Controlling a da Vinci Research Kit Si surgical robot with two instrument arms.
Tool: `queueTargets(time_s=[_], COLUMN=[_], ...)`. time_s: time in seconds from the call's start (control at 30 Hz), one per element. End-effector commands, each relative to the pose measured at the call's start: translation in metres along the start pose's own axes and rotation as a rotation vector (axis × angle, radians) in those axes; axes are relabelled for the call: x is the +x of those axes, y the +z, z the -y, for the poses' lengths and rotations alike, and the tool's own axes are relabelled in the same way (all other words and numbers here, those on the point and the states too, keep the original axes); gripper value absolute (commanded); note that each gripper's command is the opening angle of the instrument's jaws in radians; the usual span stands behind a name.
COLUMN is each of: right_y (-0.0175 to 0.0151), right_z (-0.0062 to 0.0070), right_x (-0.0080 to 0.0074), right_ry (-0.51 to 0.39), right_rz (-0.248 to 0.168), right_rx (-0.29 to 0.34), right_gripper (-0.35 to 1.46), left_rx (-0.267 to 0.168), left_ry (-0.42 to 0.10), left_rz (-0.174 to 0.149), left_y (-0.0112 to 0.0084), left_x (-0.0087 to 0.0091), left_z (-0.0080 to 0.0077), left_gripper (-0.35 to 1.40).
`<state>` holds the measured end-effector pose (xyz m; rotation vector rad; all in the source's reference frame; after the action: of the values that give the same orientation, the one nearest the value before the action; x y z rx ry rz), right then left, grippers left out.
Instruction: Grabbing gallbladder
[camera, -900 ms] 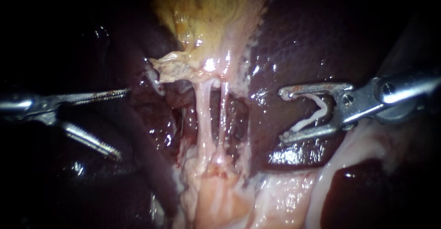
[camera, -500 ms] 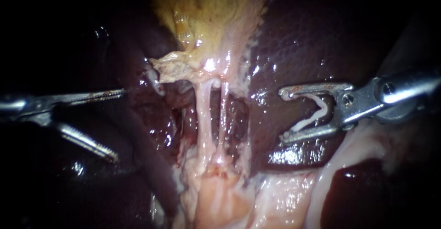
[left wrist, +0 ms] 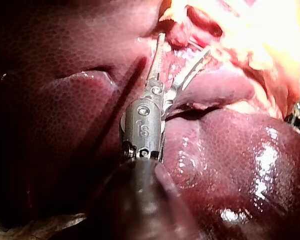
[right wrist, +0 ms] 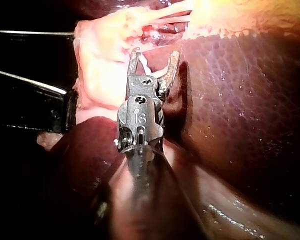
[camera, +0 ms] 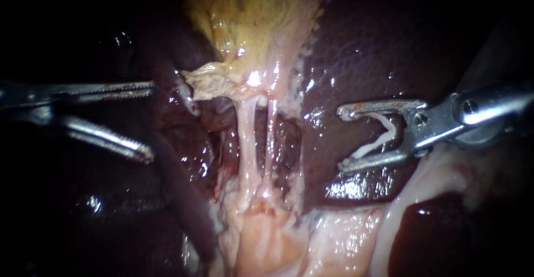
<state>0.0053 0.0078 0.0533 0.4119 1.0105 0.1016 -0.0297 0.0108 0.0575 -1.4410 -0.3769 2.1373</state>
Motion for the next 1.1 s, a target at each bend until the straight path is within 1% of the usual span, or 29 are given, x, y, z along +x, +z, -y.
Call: queueTargets(time_s=[0.03, 0.07, 0.1, 0.17, 0.3, 0.43, 0.6, 0.77, 1.0, 1.1], right_y=[0.0, 0.0, 0.0, 0.0, 0.0, 0.0, 0.0, 0.0, 0.0, 0.0], right_z=[0.0, 0.0, 0.0, 0.0, 0.0, 0.0, 0.0, 0.0, 0.0, 0.0], right_x=[0.0, 0.0, 0.0, 0.0, 0.0, 0.0, 0.0, 0.0, 0.0, 0.0], right_ry=[0.0, 0.006, 0.006, 0.006, 0.006, 0.006, 0.006, 0.006, 0.006, 0.006], right_rz=[0.0, 0.0, 0.0, 0.0, 0.0, 0.0, 0.0, 0.0, 0.0, 0.0], right_rx=[0.0, 0.0, 0.0, 0.0, 0.0, 0.0, 0.0, 0.0, 0.0, 0.0], right_gripper=[0.49, 0.49, 0.49, 0.49, 0.49, 0.49, 0.49, 0.49, 0.49, 0.49], left_rx=[0.005, 0.008, 0.013, 0.018, 0.029, 0.035, 0.053, 0.063, 0.07, 0.07], left_ry=[0.004, 0.002, 0.012, 0.016, 0.025, 0.035, 0.037, 0.035, 0.034, 0.046], left_rz=[-0.009, -0.018, -0.026, -0.032, -0.034, -0.036, -0.045, -0.044, -0.043, -0.042], left_y=[0.0004, 0.0008, 0.0014, 0.0023, 0.0043, 0.0054, 0.0058, 0.0059, 0.0068, 0.0068], left_x=[0.0004, 0.0007, 0.001, 0.0013, 0.0019, 0.0023, 0.0026, 0.0027, 0.0028, 0.0026], left_z=[-0.0001, -0.0002, -0.0002, -0.0002, -0.0003, -0.0002, 0.0006, 0.001, 0.0012, 0.0014], left_gripper=[0.46, 0.46, 0.46, 0.46, 0.46, 0.46, 0.46, 0.29, 0.22, 0.2])
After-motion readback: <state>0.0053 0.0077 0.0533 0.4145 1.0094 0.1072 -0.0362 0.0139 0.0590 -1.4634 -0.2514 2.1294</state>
